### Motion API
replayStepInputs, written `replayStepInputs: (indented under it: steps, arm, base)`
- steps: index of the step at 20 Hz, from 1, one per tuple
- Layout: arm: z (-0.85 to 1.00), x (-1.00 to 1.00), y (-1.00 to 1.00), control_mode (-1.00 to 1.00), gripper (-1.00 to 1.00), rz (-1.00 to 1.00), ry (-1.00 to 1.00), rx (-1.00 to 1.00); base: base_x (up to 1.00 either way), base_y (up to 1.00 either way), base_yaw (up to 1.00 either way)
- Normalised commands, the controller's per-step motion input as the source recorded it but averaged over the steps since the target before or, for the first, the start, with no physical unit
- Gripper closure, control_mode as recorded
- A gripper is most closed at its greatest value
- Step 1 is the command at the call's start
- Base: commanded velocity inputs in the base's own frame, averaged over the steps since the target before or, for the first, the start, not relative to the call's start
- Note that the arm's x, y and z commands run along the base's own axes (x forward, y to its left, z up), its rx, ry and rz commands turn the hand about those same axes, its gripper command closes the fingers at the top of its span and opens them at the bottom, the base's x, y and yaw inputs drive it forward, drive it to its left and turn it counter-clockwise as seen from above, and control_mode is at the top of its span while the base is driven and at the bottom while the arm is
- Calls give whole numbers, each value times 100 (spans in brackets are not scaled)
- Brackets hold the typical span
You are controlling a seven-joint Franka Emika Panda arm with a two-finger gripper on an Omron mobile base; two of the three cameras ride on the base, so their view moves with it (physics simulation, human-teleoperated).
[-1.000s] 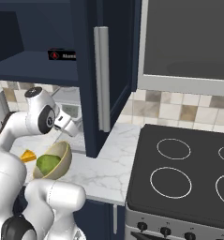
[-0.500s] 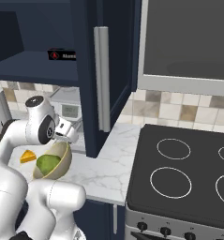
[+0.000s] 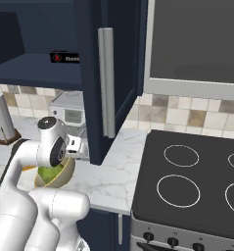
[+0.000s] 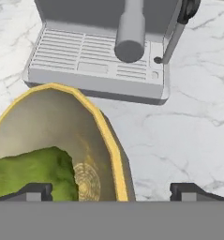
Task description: Pick the cheese from the fridge and the cheese grater from the cabinet and place them next to the salad bowl.
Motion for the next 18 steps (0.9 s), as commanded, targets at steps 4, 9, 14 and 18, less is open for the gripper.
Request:
replayStepInputs:
  steps: [4,9,14,18]
  arm:
    - [-49,-1,-18,-100,-100,15,1,-8]
    - [-36,0,-44,-100,-100,10,1,-1]
    - [-45,-1,-57,-100,-100,11,0,0]
    - [-52,-6,-52,-100,-100,9,0,-5]
  base:
    - [0,0,0]
    - [0,0,0]
    - [0,0,0]
    - [0,0,0]
